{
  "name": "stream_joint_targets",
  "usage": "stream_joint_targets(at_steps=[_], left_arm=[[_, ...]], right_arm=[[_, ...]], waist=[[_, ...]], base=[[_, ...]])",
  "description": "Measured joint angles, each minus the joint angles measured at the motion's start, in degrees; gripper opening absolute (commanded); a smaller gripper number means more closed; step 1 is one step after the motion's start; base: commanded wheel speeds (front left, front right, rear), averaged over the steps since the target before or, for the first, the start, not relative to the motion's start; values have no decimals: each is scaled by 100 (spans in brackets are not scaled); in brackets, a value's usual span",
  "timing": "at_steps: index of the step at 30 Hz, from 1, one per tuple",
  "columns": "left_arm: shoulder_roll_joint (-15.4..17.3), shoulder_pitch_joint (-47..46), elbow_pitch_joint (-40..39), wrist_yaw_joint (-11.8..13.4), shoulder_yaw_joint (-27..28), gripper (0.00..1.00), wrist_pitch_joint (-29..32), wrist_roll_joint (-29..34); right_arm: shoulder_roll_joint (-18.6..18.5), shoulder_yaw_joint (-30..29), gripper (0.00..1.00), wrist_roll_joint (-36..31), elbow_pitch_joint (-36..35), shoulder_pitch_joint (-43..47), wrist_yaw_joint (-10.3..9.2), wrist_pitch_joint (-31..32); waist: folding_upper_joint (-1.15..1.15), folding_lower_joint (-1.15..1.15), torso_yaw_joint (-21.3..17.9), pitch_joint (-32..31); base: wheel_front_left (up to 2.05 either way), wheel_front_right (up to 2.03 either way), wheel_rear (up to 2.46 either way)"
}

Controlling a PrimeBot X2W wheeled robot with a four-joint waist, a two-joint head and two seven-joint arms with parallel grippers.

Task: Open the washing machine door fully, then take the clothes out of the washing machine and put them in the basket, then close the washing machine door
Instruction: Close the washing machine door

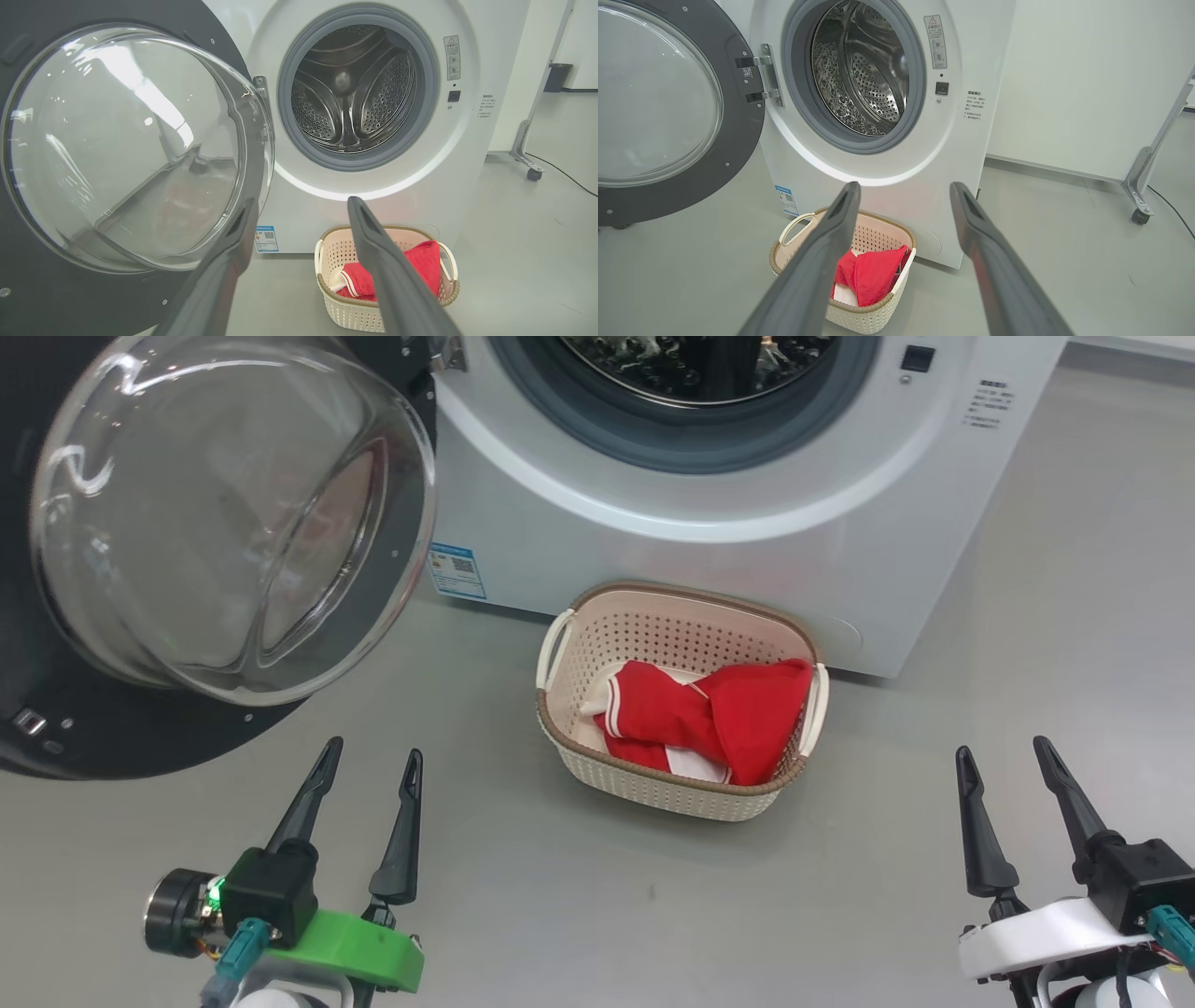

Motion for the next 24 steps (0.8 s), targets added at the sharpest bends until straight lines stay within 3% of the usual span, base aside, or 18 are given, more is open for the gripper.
stream_joint_targets(at_steps=[16,24], left_arm=[[-32,2,224,14,74,100,-104,-60],[-29,26,200,67,209,100,-178,-101]], right_arm=[[-15,216,100,-12,-9,35,101,187],[-10,342,100,-54,-9,-43,151,254]], waist=[[0,0,1138,-101],[0,0,1322,-110]], base=[[0,0,0],[0,0,0]])
